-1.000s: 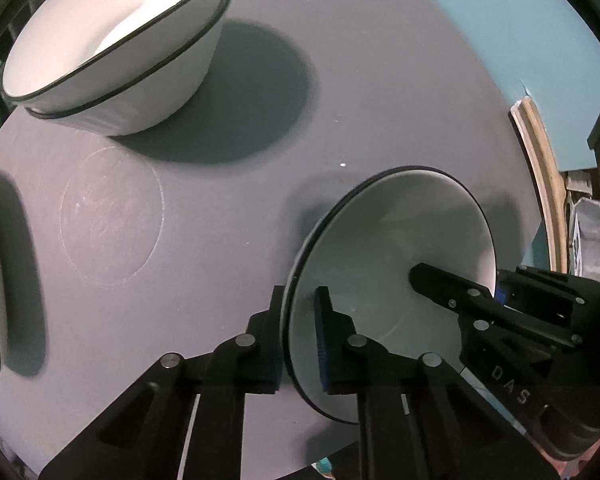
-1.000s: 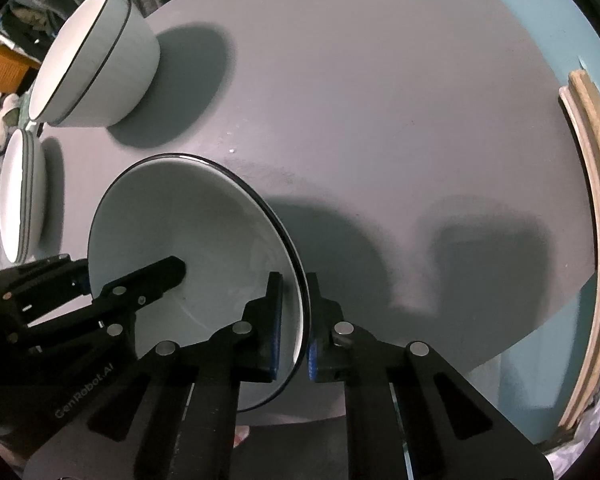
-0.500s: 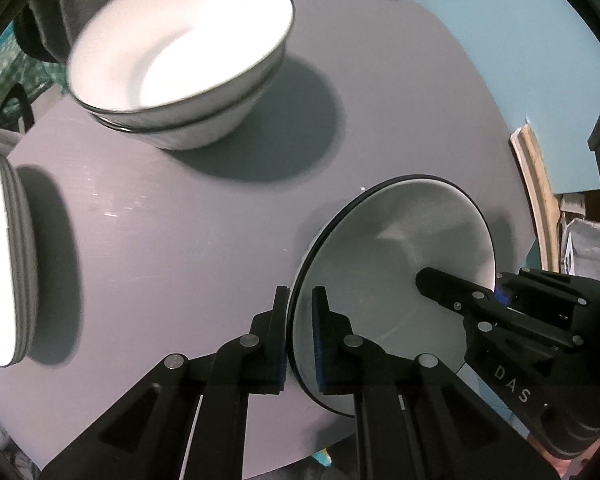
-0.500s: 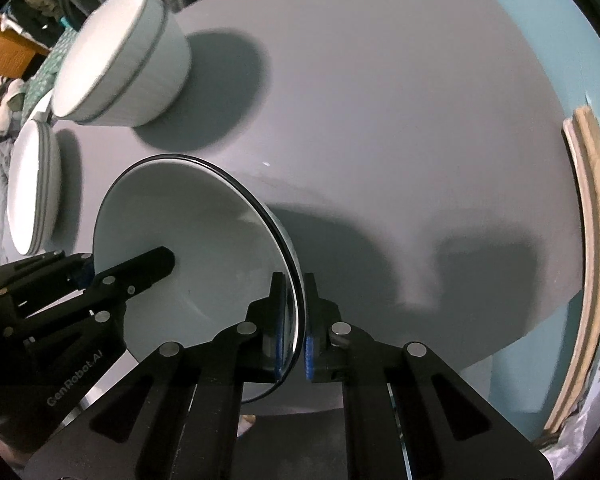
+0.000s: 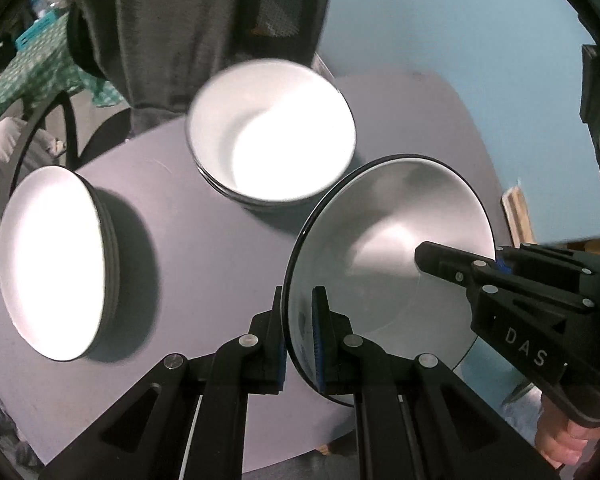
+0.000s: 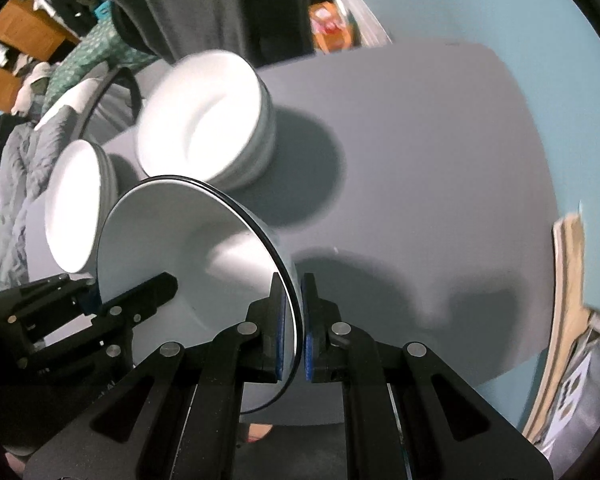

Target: Organize plates and bowls

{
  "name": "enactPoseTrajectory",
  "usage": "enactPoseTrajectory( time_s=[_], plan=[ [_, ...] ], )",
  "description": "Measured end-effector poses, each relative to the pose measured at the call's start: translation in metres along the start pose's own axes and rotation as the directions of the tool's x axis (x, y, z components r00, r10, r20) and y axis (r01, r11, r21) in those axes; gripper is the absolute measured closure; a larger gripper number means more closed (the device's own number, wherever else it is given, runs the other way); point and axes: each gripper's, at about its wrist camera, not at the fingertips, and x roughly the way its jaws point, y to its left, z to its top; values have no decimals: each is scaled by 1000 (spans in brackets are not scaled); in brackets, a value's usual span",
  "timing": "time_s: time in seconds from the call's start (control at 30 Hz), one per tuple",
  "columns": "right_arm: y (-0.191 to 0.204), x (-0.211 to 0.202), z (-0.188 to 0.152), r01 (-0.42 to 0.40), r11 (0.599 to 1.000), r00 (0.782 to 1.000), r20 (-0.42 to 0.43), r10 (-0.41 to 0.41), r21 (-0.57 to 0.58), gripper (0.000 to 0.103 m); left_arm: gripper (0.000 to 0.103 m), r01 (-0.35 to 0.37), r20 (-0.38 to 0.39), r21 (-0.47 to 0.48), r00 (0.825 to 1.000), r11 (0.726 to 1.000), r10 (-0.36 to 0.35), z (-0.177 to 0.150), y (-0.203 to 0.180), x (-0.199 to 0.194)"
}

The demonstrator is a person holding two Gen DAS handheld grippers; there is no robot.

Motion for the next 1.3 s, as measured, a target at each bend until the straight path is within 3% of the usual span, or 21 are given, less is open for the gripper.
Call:
enactPoseTrajectory(
  time_s=[0.23,0.47,0.77,1.3],
  plan=[
    [26,6,9,5,997,999,33,-3,-72,95,93,-11,57,-56,998,998,14,22,15,-19],
    [45,8,47,7,992,999,32,-3,-125,95,93,-35,83,-83,996,996,42,48,38,-23],
    [48,28,82,6,992,999,-38,-11,-127,95,93,-72,55,-120,995,990,79,82,54,3],
    [41,40,97,-14,992,995,-98,2,-122,95,93,-129,21,-126,991,984,133,99,55,15]
  ],
)
